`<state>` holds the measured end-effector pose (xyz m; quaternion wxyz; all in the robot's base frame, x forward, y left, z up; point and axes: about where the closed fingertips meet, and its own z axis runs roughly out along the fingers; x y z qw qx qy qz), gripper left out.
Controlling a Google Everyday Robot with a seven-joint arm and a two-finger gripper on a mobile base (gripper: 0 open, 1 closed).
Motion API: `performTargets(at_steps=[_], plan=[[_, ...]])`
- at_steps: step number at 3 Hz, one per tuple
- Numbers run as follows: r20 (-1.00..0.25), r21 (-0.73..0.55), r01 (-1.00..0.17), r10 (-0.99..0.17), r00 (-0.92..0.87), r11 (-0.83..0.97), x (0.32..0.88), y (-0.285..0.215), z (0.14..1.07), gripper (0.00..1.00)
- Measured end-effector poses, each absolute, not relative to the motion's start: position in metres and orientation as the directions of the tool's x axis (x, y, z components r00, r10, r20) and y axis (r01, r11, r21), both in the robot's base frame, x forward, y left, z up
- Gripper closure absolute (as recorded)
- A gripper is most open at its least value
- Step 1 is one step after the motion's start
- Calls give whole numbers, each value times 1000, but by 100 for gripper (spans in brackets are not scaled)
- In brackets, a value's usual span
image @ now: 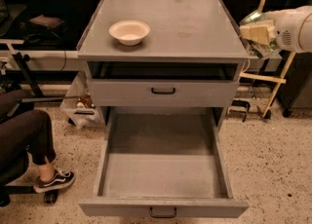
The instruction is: Pick green can from middle drawer and place on counter
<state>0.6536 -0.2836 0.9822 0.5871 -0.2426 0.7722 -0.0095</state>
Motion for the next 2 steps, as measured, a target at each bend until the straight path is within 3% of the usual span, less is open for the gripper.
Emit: performTargets(at_steps=[2], plan=[[-894, -363, -373, -432, -120, 854, 680, -267, 1013, 100]])
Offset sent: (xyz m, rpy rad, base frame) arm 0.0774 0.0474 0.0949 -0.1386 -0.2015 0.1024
